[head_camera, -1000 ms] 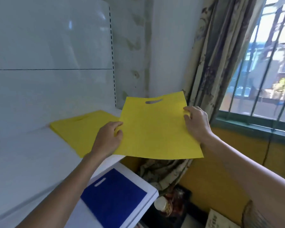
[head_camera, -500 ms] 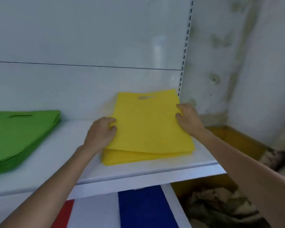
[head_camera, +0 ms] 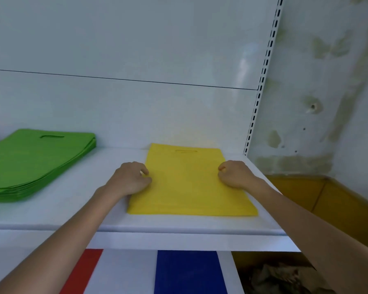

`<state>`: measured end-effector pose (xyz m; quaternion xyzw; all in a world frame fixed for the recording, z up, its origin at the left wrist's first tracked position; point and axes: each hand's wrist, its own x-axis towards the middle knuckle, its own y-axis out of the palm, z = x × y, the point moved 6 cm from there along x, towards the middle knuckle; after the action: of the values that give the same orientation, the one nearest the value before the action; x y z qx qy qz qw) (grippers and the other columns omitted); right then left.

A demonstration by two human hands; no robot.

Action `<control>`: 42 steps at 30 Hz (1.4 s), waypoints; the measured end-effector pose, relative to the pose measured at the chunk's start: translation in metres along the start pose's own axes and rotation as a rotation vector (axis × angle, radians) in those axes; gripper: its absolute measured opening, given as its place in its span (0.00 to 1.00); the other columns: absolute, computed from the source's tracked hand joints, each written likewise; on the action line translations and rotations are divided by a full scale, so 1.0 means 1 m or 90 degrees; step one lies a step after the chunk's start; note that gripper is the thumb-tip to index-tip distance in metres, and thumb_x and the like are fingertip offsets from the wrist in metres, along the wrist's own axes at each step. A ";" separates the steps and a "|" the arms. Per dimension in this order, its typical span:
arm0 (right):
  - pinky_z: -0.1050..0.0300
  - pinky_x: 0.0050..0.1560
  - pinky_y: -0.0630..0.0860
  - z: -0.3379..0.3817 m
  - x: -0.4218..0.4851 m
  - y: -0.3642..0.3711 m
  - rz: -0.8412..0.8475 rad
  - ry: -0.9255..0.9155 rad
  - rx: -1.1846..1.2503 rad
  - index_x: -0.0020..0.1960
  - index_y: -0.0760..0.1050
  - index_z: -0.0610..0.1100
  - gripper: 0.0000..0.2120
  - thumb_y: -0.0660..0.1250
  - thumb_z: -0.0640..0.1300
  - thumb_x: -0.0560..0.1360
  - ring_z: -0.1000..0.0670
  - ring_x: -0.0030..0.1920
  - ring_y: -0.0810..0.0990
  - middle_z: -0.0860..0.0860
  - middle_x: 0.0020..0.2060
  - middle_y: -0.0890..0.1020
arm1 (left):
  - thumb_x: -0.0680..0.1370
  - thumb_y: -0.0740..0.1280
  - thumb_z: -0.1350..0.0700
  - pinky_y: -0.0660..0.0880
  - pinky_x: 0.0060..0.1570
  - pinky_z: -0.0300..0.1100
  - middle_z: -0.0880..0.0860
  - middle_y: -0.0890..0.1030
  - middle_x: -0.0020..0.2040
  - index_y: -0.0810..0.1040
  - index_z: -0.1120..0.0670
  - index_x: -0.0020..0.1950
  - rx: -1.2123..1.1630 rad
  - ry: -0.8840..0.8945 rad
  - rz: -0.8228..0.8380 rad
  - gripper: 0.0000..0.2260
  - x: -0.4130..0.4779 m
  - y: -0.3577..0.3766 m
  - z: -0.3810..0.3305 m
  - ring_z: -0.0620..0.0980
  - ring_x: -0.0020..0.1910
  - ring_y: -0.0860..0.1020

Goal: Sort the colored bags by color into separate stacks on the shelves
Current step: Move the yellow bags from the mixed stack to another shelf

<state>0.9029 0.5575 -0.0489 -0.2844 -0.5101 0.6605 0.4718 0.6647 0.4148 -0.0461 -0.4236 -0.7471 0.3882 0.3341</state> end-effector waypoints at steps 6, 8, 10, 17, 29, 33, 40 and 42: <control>0.45 0.60 0.72 0.008 -0.008 -0.006 -0.002 -0.008 0.019 0.61 0.73 0.32 0.17 0.60 0.38 0.74 0.38 0.60 0.75 0.36 0.61 0.75 | 0.74 0.65 0.53 0.70 0.49 0.40 0.54 0.77 0.56 0.78 0.53 0.53 -0.012 -0.017 -0.032 0.10 -0.006 -0.003 -0.001 0.53 0.55 0.75; 0.44 0.60 0.72 0.008 -0.009 -0.006 -0.002 -0.009 0.022 0.60 0.74 0.32 0.17 0.60 0.38 0.74 0.38 0.60 0.74 0.36 0.61 0.75 | 0.74 0.66 0.53 0.69 0.49 0.40 0.54 0.77 0.57 0.78 0.53 0.54 -0.019 -0.008 -0.041 0.10 -0.008 -0.002 -0.004 0.53 0.55 0.74; 0.44 0.60 0.72 0.007 -0.008 -0.005 0.001 -0.005 0.024 0.60 0.75 0.33 0.17 0.61 0.38 0.74 0.38 0.60 0.74 0.36 0.61 0.75 | 0.74 0.66 0.52 0.68 0.49 0.39 0.54 0.75 0.59 0.78 0.53 0.55 -0.028 0.002 -0.045 0.11 -0.011 -0.001 -0.008 0.52 0.56 0.74; 0.52 0.58 0.71 0.056 -0.007 -0.023 -0.159 -0.104 0.085 0.59 0.75 0.40 0.13 0.62 0.42 0.75 0.42 0.61 0.71 0.41 0.61 0.72 | 0.74 0.67 0.52 0.70 0.53 0.42 0.52 0.76 0.57 0.79 0.50 0.51 -0.043 0.024 -0.124 0.07 -0.031 -0.040 0.014 0.50 0.55 0.75; 0.59 0.57 0.62 0.421 -0.079 0.036 -0.163 -0.526 0.301 0.57 0.76 0.37 0.14 0.65 0.36 0.72 0.42 0.57 0.73 0.40 0.55 0.77 | 0.72 0.68 0.63 0.73 0.50 0.44 0.56 0.80 0.53 0.79 0.58 0.54 0.020 -0.076 -0.381 0.11 -0.156 -0.226 0.217 0.53 0.47 0.79; 0.58 0.58 0.65 0.533 -0.119 0.062 -0.135 -0.603 0.358 0.58 0.76 0.37 0.16 0.64 0.35 0.71 0.42 0.57 0.74 0.41 0.55 0.77 | 0.74 0.67 0.61 0.73 0.53 0.46 0.53 0.77 0.56 0.76 0.55 0.59 0.059 -0.145 -0.391 0.14 -0.211 -0.272 0.295 0.50 0.51 0.77; 0.57 0.57 0.67 0.651 -0.154 0.101 -0.079 -0.635 0.403 0.61 0.74 0.40 0.16 0.63 0.37 0.73 0.45 0.60 0.73 0.43 0.59 0.76 | 0.76 0.65 0.60 0.71 0.52 0.43 0.52 0.75 0.58 0.75 0.55 0.61 0.103 -0.164 -0.397 0.14 -0.258 -0.329 0.378 0.46 0.50 0.73; 0.58 0.56 0.68 0.670 -0.153 0.110 -0.073 -0.637 0.399 0.62 0.73 0.40 0.16 0.62 0.37 0.74 0.45 0.60 0.73 0.44 0.59 0.76 | 0.76 0.65 0.60 0.71 0.52 0.43 0.52 0.75 0.58 0.75 0.55 0.60 0.097 -0.163 -0.391 0.13 -0.252 -0.337 0.397 0.46 0.50 0.73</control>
<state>0.3520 0.1423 0.0441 0.2424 -0.4656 0.8071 0.2702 0.3154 -0.0422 0.0130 -0.1004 -0.8446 0.3744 0.3693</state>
